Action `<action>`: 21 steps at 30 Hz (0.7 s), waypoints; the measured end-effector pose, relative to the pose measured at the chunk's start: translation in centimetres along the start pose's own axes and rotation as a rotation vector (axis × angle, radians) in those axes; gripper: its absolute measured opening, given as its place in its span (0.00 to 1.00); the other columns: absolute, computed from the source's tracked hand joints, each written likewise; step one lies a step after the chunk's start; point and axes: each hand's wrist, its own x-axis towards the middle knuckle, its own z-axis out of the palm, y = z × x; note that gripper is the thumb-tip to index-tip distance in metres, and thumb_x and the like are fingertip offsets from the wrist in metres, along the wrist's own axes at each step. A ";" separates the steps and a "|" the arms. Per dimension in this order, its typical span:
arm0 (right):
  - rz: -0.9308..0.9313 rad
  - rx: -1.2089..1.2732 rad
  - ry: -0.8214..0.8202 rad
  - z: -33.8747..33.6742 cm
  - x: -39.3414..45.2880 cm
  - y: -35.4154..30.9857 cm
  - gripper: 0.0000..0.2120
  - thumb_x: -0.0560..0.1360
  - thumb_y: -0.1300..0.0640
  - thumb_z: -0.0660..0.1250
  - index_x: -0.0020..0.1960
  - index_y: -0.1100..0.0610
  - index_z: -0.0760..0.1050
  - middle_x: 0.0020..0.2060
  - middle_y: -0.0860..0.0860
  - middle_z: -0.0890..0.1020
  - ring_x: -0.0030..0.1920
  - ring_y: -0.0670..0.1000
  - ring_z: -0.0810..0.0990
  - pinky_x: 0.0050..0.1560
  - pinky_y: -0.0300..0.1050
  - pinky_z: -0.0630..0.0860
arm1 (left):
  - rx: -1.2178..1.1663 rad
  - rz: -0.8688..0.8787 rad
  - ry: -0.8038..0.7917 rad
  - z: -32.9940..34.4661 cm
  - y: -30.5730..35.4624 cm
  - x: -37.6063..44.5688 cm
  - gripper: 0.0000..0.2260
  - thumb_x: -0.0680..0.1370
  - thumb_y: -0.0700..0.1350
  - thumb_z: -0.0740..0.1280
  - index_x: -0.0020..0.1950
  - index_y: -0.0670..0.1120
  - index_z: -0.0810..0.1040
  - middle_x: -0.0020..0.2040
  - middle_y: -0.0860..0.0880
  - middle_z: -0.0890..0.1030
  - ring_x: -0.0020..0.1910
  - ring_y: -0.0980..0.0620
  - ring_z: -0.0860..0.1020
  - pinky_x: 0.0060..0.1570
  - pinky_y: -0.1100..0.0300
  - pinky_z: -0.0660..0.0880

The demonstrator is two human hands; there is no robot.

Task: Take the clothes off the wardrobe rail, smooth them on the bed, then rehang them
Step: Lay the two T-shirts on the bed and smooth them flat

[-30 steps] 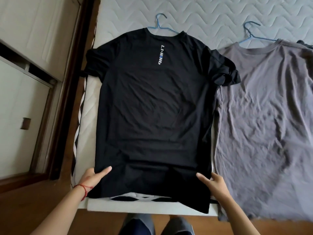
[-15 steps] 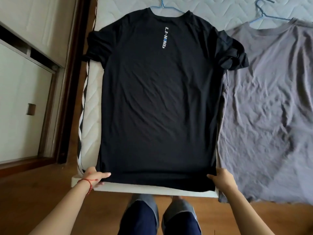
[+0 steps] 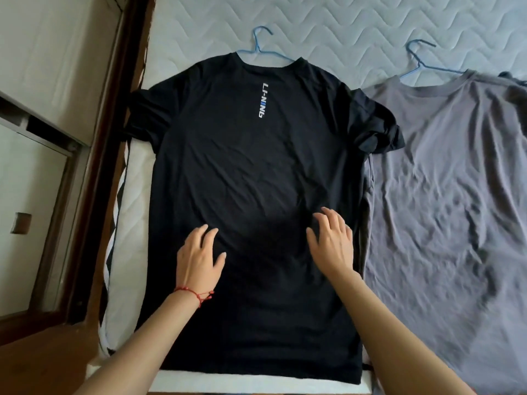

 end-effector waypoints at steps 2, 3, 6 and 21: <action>-0.025 -0.033 0.012 0.7 2.7 0.0 0.20 0.76 0.52 0.62 0.67 0.58 0.69 0.71 0.55 0.67 0.73 0.56 0.61 0.71 0.53 0.59 | -0.027 0.031 0.051 -0.4 0.9 3.1 0.23 0.70 0.43 0.72 0.63 0.39 0.74 0.64 0.38 0.74 0.64 0.38 0.72 0.54 0.43 0.75; -0.032 -0.050 0.019 1.3 3.8 0.2 0.22 0.77 0.51 0.60 0.68 0.57 0.67 0.72 0.54 0.65 0.74 0.55 0.59 0.72 0.54 0.57 | -0.039 0.039 0.076 -0.8 1.3 4.7 0.23 0.70 0.43 0.71 0.64 0.39 0.73 0.65 0.39 0.73 0.65 0.39 0.71 0.56 0.44 0.74; -0.037 -0.114 0.046 3.0 5.7 1.1 0.26 0.75 0.46 0.52 0.69 0.57 0.66 0.73 0.56 0.64 0.73 0.56 0.60 0.71 0.54 0.58 | -0.116 0.048 0.140 -2.3 2.3 9.9 0.23 0.73 0.45 0.68 0.67 0.41 0.70 0.68 0.42 0.70 0.69 0.42 0.67 0.60 0.46 0.71; -0.030 -0.002 0.119 6.0 6.8 2.4 0.25 0.78 0.42 0.43 0.66 0.53 0.66 0.70 0.53 0.65 0.76 0.44 0.49 0.74 0.45 0.49 | 0.055 0.091 0.221 -8.8 5.0 38.0 0.20 0.78 0.48 0.59 0.69 0.43 0.66 0.71 0.44 0.67 0.70 0.43 0.63 0.63 0.44 0.66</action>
